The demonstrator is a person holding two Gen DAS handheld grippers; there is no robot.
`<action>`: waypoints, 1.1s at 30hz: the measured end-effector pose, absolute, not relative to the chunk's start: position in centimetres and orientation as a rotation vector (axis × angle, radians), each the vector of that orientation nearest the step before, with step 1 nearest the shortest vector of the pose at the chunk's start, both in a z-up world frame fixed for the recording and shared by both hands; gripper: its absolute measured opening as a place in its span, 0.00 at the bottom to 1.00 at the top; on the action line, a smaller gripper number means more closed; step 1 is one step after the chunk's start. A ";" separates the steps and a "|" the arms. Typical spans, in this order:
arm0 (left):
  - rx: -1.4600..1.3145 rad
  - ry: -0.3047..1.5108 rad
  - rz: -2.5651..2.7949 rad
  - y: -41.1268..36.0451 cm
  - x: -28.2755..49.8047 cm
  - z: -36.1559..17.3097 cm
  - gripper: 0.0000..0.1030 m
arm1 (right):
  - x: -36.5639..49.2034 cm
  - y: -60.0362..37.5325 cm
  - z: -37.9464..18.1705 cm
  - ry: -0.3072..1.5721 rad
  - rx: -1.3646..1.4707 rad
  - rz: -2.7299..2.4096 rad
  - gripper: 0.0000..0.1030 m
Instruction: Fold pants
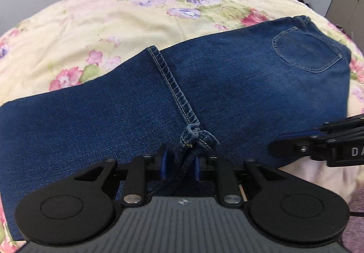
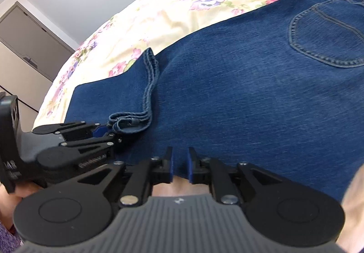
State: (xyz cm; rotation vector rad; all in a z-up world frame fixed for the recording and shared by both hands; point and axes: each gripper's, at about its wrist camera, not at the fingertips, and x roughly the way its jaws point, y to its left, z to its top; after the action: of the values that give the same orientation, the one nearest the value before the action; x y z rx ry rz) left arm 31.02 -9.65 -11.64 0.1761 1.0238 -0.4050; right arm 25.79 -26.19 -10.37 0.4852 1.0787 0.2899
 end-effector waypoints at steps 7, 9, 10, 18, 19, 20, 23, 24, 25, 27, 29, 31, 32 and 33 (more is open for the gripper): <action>-0.010 1.065 -0.558 -8.4 30.1 -10.6 0.50 | 27.5 -24.7 -10.1 1.069 0.506 0.290 0.33; -0.042 1.057 -0.565 -7.3 30.1 -9.7 0.50 | 27.6 -24.4 -9.9 1.072 0.514 0.288 0.35; -0.050 1.051 -0.562 -6.6 30.1 -9.1 0.50 | 27.8 -24.3 -9.8 1.075 0.532 0.291 0.36; 0.057 0.995 -0.372 -1.1 28.5 -4.9 0.51 | 29.6 -22.2 -11.4 1.155 0.679 0.328 0.42; 0.072 0.991 -0.343 -0.2 28.2 -4.5 0.51 | 29.9 -21.9 -11.9 1.172 0.701 0.321 0.42; 0.086 0.989 -0.317 0.7 27.9 -4.1 0.51 | 30.2 -21.6 -12.5 1.189 0.716 0.302 0.42; 0.128 0.982 -0.259 2.8 27.1 -3.2 0.51 | 30.8 -21.4 -15.0 1.241 0.809 0.237 0.42; 0.135 0.980 -0.249 3.4 26.8 -2.9 0.51 | 30.7 -21.5 -15.9 1.248 0.864 0.223 0.42; 0.141 0.978 -0.238 4.2 26.5 -2.5 0.51 | 30.8 -21.6 -16.6 1.249 0.905 0.213 0.42; 0.147 0.970 -0.221 5.6 26.0 -2.0 0.51 | 30.6 -21.7 -17.4 1.234 0.948 0.196 0.42; 0.143 0.964 -0.203 6.5 25.7 -1.8 0.51 | 30.5 -21.5 -17.7 1.215 0.972 0.188 0.42; 0.128 0.958 -0.190 7.1 25.4 -1.9 0.51 | 30.2 -21.3 -17.6 1.200 0.973 0.174 0.41; 0.123 0.955 -0.189 7.3 25.3 -1.9 0.51 | 30.0 -21.1 -17.4 1.197 0.954 0.165 0.32; 0.119 0.952 -0.188 7.4 25.0 -1.9 0.51 | 30.0 -20.8 -17.1 1.195 0.929 0.160 0.25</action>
State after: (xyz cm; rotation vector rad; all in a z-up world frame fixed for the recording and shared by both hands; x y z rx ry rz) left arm 25.02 7.43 -1.93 0.1191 0.9516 -0.1877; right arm 29.97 -20.78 -17.08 0.9293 1.1947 0.1605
